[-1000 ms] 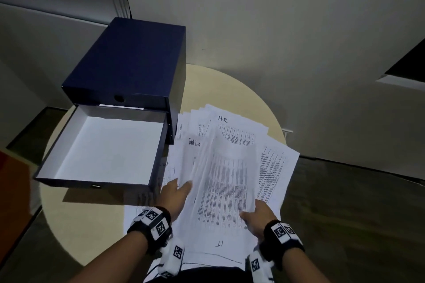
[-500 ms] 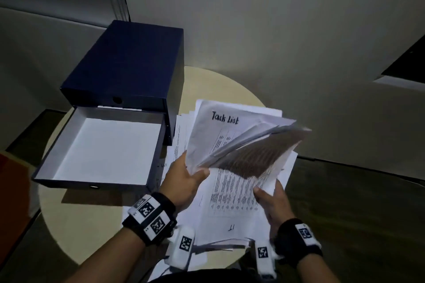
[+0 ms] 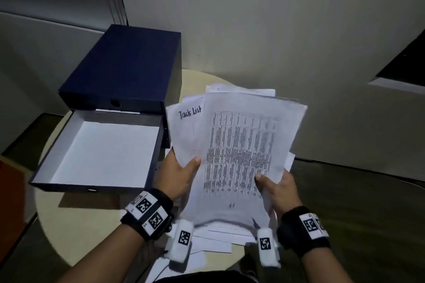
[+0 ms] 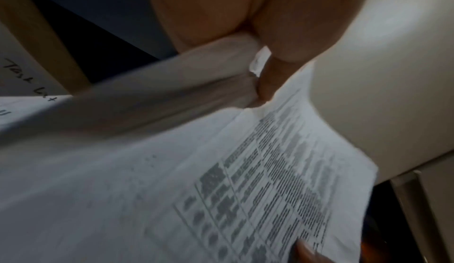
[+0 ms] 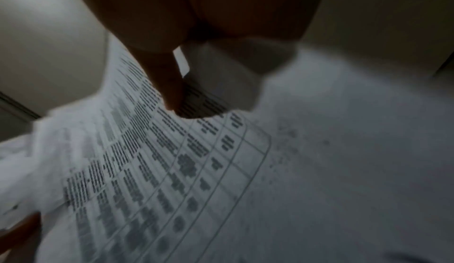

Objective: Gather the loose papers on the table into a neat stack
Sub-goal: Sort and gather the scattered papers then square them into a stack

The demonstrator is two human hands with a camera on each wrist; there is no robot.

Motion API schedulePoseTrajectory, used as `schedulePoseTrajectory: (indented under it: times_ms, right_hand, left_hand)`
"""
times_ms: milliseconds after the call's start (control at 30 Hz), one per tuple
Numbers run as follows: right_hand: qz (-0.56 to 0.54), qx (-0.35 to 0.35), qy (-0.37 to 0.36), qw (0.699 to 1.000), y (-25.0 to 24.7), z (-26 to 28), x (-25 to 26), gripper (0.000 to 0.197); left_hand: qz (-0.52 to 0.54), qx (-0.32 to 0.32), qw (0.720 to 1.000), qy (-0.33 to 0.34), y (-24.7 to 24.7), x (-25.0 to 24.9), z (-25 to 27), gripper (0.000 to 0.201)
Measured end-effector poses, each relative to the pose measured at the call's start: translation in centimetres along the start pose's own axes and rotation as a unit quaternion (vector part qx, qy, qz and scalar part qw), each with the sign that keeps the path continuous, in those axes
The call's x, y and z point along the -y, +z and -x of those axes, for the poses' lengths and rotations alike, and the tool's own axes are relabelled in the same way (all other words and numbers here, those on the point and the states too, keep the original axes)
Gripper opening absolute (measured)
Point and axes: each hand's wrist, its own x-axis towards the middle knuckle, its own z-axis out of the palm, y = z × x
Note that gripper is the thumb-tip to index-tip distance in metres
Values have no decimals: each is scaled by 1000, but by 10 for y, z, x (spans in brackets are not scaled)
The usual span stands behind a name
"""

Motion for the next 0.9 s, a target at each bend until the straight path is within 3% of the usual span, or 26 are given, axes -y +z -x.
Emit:
schedulePoseTrajectory:
  times_ms: [67,167,267,333,467,600,667,700,767,833,900]
  right_hand:
    - [54,-33,-32,997,-1,-4,1,5]
    - [150,-45,13,988,-1,-12,-12,29]
    - [159,-5,39,987,4,-10,-31,15]
    - [178,18,29,983,10,-7,-43,16]
    - [212,-19,36,976,16,-10,-56,9]
    - [189,19,35,981,18,-10,-61,17]
    - [191,55,63,978,12,-12,-67,16]
    - [203,46,72,976,7,-13,-68,13]
    - [237,-46,86,967,-7,-18,-77,17]
    - [255,-167,125,944,-21,-21,-78,47]
    - [241,-207,210,925,-31,-19,-74,72]
  left_hand:
    - [25,-20,999,1,2,-1,3,28]
    - [38,-2,999,3,3,3,6,46]
    - [20,32,999,-33,5,20,6,42]
    - [-2,62,996,-60,7,34,4,44]
    - [-64,117,988,-73,10,61,-2,41]
    - [-108,71,988,-83,11,79,-6,11]
    - [-136,43,986,-91,5,90,-5,11]
    - [-156,37,982,-103,1,98,-5,11]
    - [-171,32,972,-160,-8,120,-6,10]
    - [-183,31,952,-242,-17,143,-7,17]
    - [-227,55,924,-302,-22,163,-5,34]
